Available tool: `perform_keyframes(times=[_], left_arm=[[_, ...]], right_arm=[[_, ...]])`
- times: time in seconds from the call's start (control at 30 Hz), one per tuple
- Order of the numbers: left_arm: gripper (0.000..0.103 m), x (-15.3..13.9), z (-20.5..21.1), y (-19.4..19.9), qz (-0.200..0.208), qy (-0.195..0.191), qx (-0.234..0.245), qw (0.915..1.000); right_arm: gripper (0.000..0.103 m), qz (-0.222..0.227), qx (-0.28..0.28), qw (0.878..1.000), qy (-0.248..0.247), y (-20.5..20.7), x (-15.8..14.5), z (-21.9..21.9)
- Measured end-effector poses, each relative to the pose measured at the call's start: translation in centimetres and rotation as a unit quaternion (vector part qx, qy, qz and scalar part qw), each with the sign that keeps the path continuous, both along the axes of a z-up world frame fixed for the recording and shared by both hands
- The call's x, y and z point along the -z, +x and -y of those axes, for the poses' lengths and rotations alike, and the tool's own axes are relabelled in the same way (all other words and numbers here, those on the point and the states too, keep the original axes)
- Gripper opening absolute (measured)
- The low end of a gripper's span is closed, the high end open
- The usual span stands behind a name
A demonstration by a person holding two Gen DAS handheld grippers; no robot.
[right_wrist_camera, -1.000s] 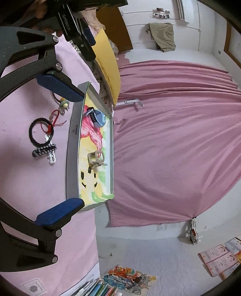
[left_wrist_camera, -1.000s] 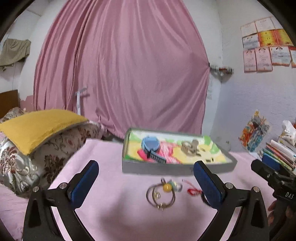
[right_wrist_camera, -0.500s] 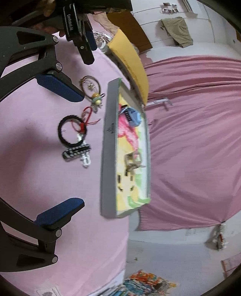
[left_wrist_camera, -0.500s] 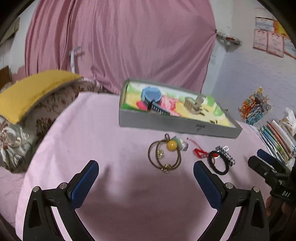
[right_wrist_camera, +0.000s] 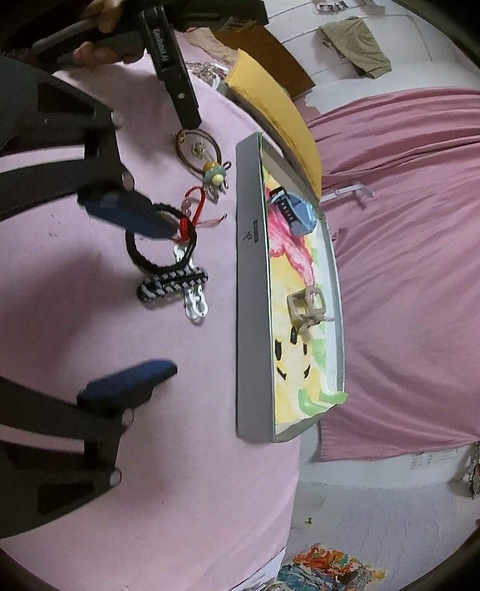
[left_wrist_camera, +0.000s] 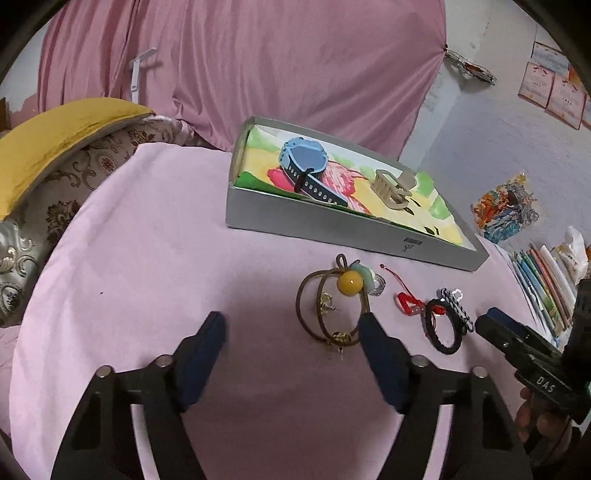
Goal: Organize jewelry
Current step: 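Grasp the gold bangle with the left tool while the right tool grasps the black-and-white keychain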
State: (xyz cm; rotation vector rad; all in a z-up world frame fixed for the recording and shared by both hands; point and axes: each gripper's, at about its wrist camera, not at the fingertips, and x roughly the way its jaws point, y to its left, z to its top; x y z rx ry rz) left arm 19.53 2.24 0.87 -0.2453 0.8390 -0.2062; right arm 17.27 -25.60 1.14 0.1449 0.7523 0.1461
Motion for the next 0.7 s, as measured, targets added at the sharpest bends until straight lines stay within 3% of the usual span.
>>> perform_keyframes(times=[0.1, 0.23, 0.3, 0.37, 0.47, 0.6, 0.7], left_arm=[[0.059, 0.0, -0.1, 0.6, -0.003, -0.005, 0.005, 1.0], [0.046, 0.0, -0.2, 1.4, -0.005, -0.016, 0.012, 0.9998], [0.035, 0.1, -0.2, 1.7, -0.011, -0.025, 0.019, 0.9994], [0.032, 0.2, -0.2, 2.0, -0.014, -0.028, 0.024, 0.9992], [0.027, 0.2, -0.1, 2.2, -0.016, -0.027, 0.032, 0.999], [0.01, 0.5, -0.1, 2.3, -0.026, -0.037, 0.041, 0.9982], [0.005, 0.6, 0.0, 2.2, -0.025, -0.04, 0.044, 0.9979]], right_arm=[[0.042, -0.004, 0.001, 1.0, -0.002, 0.1, 0.0, 0.1], [0.036, -0.013, -0.003, 1.0, 0.004, 0.3, 0.2, 0.1], [0.035, -0.016, -0.008, 1.0, 0.003, 0.5, 0.3, 0.0], [0.03, -0.022, -0.012, 1.0, 0.005, 0.7, 0.4, -0.1], [0.029, -0.032, -0.015, 0.999, 0.01, 0.9, 0.7, -0.2], [0.029, -0.037, -0.02, 0.999, 0.011, 1.2, 0.9, -0.4], [0.029, -0.038, -0.023, 0.999, 0.015, 1.3, 1.0, -0.5]])
